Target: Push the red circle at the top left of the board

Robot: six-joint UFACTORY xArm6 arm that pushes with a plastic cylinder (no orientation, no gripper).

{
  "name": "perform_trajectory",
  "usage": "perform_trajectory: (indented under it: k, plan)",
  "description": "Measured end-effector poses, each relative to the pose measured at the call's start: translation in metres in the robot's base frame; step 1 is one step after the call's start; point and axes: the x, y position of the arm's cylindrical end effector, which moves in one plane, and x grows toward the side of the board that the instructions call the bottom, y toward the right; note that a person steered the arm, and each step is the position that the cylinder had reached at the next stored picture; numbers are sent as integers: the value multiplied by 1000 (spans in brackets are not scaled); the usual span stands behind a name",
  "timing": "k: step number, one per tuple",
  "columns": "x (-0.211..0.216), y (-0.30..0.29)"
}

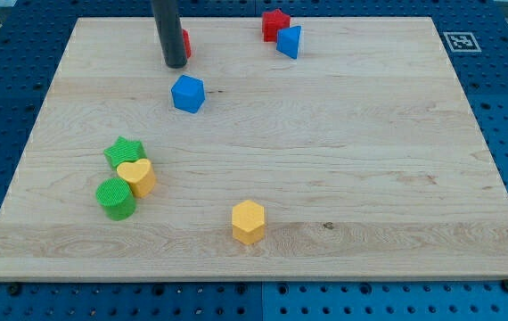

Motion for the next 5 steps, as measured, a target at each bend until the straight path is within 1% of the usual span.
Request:
perform_trajectory:
  k: [2, 3, 5]
  plan:
    - [-26, 44]
    - [-35, 44]
    - [-35, -2]
